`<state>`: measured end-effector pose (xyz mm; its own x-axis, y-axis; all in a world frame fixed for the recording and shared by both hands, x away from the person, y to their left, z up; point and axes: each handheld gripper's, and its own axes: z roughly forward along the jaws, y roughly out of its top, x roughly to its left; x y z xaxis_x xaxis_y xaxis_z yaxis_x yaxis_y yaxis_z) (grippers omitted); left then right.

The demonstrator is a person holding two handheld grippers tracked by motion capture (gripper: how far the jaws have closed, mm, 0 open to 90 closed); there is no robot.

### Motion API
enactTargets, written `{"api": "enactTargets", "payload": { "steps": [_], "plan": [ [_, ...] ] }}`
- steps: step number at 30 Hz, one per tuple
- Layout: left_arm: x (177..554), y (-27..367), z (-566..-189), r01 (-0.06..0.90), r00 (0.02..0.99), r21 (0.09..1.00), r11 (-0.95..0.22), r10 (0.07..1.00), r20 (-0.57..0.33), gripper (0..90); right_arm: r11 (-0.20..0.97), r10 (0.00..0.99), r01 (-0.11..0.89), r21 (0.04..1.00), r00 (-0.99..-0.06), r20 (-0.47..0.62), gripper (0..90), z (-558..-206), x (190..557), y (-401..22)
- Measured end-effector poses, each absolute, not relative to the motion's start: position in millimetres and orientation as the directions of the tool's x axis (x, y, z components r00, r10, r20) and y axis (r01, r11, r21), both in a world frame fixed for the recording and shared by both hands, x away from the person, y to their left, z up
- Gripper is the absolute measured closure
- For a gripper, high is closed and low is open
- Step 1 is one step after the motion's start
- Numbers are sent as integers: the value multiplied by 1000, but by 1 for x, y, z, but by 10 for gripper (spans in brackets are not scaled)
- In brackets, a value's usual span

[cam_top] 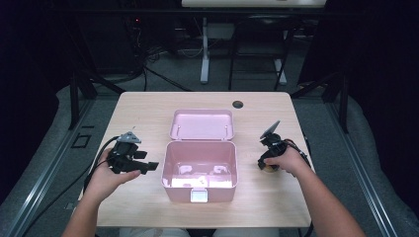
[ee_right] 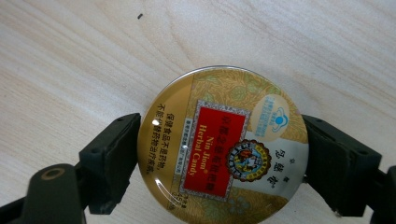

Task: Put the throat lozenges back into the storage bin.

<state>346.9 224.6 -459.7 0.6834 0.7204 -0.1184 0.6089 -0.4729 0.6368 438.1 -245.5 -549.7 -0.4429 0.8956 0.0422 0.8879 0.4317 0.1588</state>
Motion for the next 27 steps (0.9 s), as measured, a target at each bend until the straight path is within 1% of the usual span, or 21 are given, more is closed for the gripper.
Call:
{"api": "enactTargets", "payload": {
  "steps": [13,22,26,27],
  "plan": [
    [347,224,-460,610,683,635,-474,721,-117,347,424,899,893,149,-435,50,194,-551,438,-246],
    [347,225,-461,610,683,634,-475,720,-118,347,434,894,890,142,-445,54,196,-550,438,-246],
    [347,225,-461,610,684,634,-474,720,-120,347,436,894,891,124,-445,55,196,-549,437,-244],
    [347,225,-461,611,684,634,-474,720,-120,347,448,888,885,131,-457,54,196,-549,438,-244]
  ]
}}
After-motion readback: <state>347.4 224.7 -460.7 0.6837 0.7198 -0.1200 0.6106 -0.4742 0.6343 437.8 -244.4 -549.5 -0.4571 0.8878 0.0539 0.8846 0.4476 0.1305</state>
